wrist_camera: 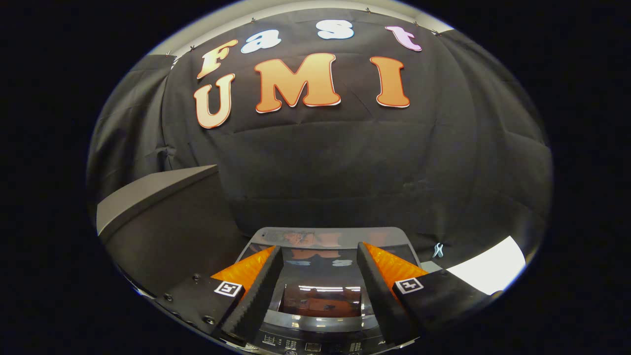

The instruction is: Put the clothes into the washing machine and then close the washing machine lid.

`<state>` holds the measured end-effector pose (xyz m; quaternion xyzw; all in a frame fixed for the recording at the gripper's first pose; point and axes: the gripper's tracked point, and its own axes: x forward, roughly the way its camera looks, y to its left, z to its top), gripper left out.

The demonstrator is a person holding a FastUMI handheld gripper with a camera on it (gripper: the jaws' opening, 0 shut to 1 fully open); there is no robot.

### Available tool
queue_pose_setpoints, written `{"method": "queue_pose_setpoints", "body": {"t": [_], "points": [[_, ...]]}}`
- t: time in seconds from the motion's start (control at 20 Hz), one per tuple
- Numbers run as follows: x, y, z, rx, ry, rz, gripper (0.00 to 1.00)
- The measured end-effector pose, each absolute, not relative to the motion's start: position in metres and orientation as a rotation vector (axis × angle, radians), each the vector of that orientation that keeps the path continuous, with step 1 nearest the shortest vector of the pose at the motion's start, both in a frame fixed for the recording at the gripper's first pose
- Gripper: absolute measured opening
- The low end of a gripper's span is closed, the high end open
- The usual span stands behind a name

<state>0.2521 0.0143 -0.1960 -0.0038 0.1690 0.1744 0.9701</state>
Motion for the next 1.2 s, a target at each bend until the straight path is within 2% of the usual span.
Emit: {"method": "queue_pose_setpoints", "body": {"t": [0.45, 0.85, 1.2], "points": [[0.219, 0.004, -0.066, 0.010, 0.138, 0.440, 0.97], [0.178, -0.051, 0.022, 0.078, 0.004, 0.477, 0.97], [0.157, -0.132, 0.054, 0.049, -0.085, 0.380, 0.97]]}}
